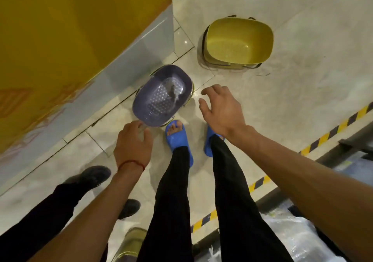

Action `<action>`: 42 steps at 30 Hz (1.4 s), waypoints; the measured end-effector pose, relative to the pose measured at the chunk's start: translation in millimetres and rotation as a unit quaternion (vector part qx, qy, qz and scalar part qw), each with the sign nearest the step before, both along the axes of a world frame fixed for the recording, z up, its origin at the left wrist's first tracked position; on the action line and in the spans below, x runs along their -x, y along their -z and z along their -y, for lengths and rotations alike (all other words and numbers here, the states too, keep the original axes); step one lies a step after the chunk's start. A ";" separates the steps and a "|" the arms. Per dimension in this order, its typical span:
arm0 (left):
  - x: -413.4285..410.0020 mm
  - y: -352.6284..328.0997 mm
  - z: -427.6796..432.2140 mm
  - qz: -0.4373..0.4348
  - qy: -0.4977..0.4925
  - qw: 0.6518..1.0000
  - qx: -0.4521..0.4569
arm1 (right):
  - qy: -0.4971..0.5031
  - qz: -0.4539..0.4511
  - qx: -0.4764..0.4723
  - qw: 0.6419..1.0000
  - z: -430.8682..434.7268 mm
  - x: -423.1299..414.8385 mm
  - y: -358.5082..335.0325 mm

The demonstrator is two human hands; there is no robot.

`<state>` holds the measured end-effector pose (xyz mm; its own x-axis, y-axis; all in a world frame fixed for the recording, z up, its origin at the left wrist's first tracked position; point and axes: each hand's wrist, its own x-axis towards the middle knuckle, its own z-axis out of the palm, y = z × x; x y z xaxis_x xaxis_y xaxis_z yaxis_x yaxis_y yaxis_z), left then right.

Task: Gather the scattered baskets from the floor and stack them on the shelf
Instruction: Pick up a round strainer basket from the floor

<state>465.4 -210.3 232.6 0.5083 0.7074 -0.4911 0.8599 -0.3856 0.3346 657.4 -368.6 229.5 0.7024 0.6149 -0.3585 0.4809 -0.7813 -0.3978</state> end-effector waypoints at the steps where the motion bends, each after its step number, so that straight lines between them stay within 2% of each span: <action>1: -1.4 20.0 -1.5 -0.004 -0.029 0.999 0.016 | -0.003 -0.006 -0.002 1.000 -4.9 -5.8 16.5; 5: -5.1 113.9 -8.7 -0.006 -0.208 0.974 0.089 | -0.018 -0.054 0.011 0.998 -27.3 -28.6 90.0; 10: -10.6 218.5 -17.5 0.012 -0.421 0.895 0.146 | 0.004 -0.117 0.017 0.993 -51.2 -54.6 188.8; 14: -16.1 278.9 -25.3 0.037 -0.513 0.837 0.186 | -0.003 -0.174 0.021 0.985 -71.6 -71.5 243.8; 17: -16.6 303.2 -28.2 0.081 -0.565 0.803 0.170 | 0.007 -0.239 -0.021 0.971 -83.9 -77.8 270.5; 19: -14.2 310.9 -27.7 0.111 -0.581 0.791 0.155 | 0.036 -0.282 -0.035 0.958 -90.3 -80.4 282.6; 21: -13.5 312.8 -25.5 0.129 -0.578 0.793 0.141 | 0.079 -0.306 -0.037 0.948 -95.3 -85.4 291.2; 25: -16.1 301.1 -20.4 0.145 -0.600 0.777 0.123 | 0.114 -0.291 -0.034 0.949 -99.7 -92.4 281.8; 31: -17.5 227.7 -5.7 0.138 -0.634 0.750 0.132 | 0.126 -0.256 -0.089 0.954 -91.6 -90.2 217.5; 36: -7.9 137.9 -0.3 0.185 -0.683 0.692 0.143 | 0.131 -0.277 -0.069 0.949 -77.9 -80.0 138.2; 37: -4.5 120.0 -0.9 0.192 -0.684 0.688 0.146 | 0.132 -0.280 -0.065 0.949 -76.4 -77.1 120.0; 40: 5.0 65.3 -2.1 0.190 -0.664 0.709 0.145 | 0.118 -0.273 -0.068 0.952 -74.4 -67.6 62.7; 42: 7.4 22.5 -3.5 0.194 -0.678 0.698 0.125 | 0.117 -0.270 -0.077 0.953 -77.9 -58.6 22.7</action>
<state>458.1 -206.8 210.2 -0.4156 0.5841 -0.6972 0.2037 0.8068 0.5546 716.0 -290.7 206.7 0.5650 0.5390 -0.6248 -0.0057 -0.7546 -0.6561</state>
